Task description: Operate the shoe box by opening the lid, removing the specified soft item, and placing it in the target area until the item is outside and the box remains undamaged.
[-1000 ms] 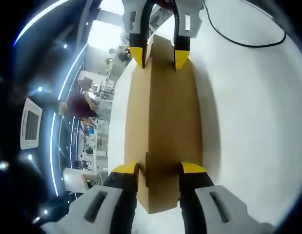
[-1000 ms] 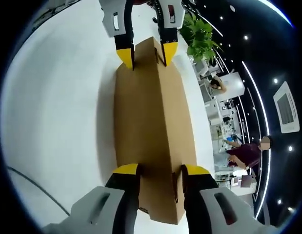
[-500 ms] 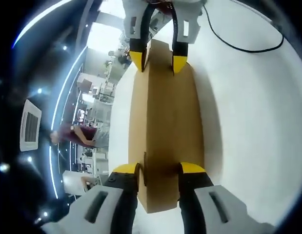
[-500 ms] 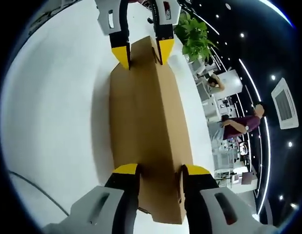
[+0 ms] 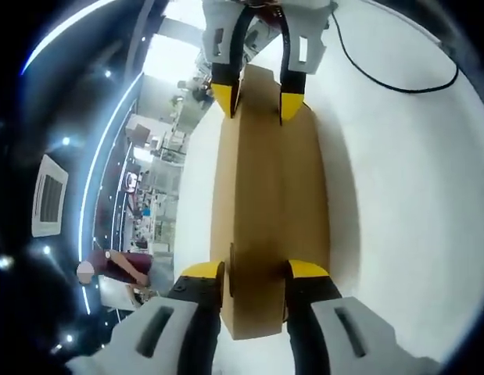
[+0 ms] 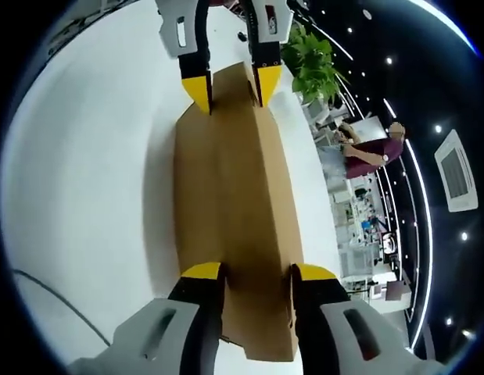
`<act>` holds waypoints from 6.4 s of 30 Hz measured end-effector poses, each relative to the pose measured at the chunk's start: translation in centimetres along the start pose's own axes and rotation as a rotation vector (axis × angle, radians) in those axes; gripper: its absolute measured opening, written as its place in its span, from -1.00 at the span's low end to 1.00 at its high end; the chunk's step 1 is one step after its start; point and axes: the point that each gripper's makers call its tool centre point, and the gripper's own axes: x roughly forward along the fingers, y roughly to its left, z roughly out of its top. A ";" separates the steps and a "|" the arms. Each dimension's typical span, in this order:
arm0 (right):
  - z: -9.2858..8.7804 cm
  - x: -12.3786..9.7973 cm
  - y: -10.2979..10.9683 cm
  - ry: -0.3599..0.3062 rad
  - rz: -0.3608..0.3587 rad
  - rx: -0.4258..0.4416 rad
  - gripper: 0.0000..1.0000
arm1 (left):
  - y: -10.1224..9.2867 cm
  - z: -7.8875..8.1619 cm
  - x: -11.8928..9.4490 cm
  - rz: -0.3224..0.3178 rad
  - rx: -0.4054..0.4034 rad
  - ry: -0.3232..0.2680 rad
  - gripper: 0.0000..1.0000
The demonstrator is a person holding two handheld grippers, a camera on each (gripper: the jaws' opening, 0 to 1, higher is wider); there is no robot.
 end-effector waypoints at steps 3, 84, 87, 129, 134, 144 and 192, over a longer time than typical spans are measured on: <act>0.3 -0.1 -0.6 -0.005 -0.007 0.004 -0.36 | 0.3 0.1 -0.2 0.003 -0.009 -0.010 -0.40; 0.4 -1.1 -4.5 -0.051 0.193 0.012 -0.35 | 5.3 0.9 0.2 -0.023 0.000 -0.091 -0.36; 0.3 -1.1 -4.5 -0.057 0.197 0.007 -0.36 | 5.2 0.9 0.3 -0.028 0.001 -0.093 -0.36; 0.3 -1.3 -4.2 -0.071 0.214 -0.001 -0.36 | 3.7 6.7 -7.0 -0.348 -0.333 -0.404 -0.29; 0.3 -1.4 -4.6 -0.073 0.208 0.002 -0.36 | 0.1 5.4 -5.1 -0.451 -0.295 -0.346 -0.26; 0.4 -1.5 -5.6 -0.073 0.179 0.007 -0.37 | -2.4 4.1 -1.3 -0.519 -0.225 -0.302 -0.33; 1.1 -2.1 -7.7 -0.066 0.107 -0.067 -0.43 | -5.0 0.2 3.5 -0.641 -0.174 -0.172 -0.91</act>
